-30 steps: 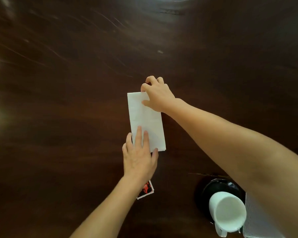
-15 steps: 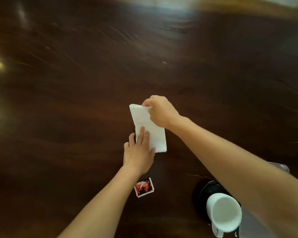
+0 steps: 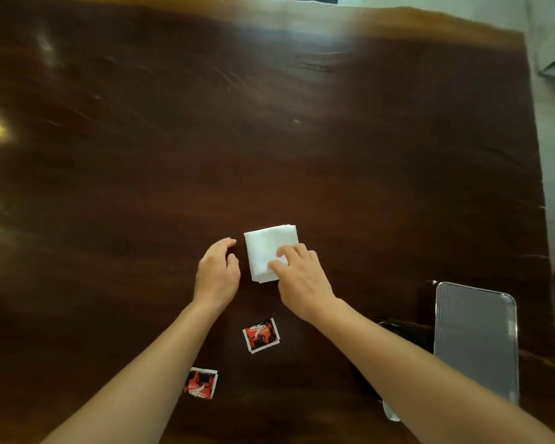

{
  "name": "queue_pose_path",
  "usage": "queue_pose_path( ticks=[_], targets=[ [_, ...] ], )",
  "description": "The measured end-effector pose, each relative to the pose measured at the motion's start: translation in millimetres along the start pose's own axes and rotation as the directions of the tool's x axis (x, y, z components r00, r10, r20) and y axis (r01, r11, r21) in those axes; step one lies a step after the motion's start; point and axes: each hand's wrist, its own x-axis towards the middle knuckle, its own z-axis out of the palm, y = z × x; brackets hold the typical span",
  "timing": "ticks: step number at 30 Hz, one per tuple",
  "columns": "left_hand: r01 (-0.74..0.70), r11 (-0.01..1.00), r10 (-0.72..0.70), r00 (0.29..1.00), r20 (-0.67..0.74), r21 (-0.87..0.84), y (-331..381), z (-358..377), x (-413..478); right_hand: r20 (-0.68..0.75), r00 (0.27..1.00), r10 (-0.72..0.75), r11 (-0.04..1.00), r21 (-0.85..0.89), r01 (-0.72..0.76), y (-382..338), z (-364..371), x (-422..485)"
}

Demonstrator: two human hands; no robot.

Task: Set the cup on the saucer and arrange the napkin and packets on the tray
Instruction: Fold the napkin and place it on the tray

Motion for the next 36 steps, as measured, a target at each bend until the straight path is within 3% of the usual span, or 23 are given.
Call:
queue_pose_path(
  ticks=[3, 6, 10, 14, 21, 25, 36],
  targets=[
    [-0.148, 0.973, 0.133, 0.986, 0.097, 0.174, 4.3, 9.3, -0.2, 0.069, 0.998, 0.002, 1.0, 0.017, -0.003, -1.3, 11.2, -7.1],
    [-0.314, 0.852, 0.235, 0.945, 0.228, 0.419, 7.9, 23.3, 3.0, 0.081, 0.997, 0.001, 0.998, 0.067, -0.006, 2.3, 14.4, -8.6],
    [-0.409, 0.707, 0.272, 0.91, 0.313, 0.576, 6.9, 36.0, 13.2, -0.055, 0.997, 0.062, 0.989, 0.141, -0.054, 9.2, 8.2, -2.0],
    [-0.48, 0.633, 0.3, 0.875, 0.38, 0.607, -5.4, 47.1, 17.2, -0.261, 0.964, 0.042, 0.976, 0.218, 0.016, 10.0, 10.9, 15.7],
    [-0.497, 0.632, 0.347, 0.868, 0.356, 0.594, -36.4, 58.9, 22.9, -0.005, 0.996, 0.088, 0.995, 0.045, -0.087, 21.2, 53.0, 46.8],
    [-0.505, 0.623, 0.388, 0.862, 0.326, 0.597, -42.5, 61.6, 25.0, 0.007, 0.995, 0.102, 0.994, -0.041, -0.101, 47.6, 76.2, 34.0],
    [-0.488, 0.619, 0.409, 0.869, 0.278, 0.615, -45.9, 66.0, 25.8, -0.021, 0.992, 0.125, 0.991, -0.043, -0.126, 49.1, 86.9, 37.3]
  ],
)
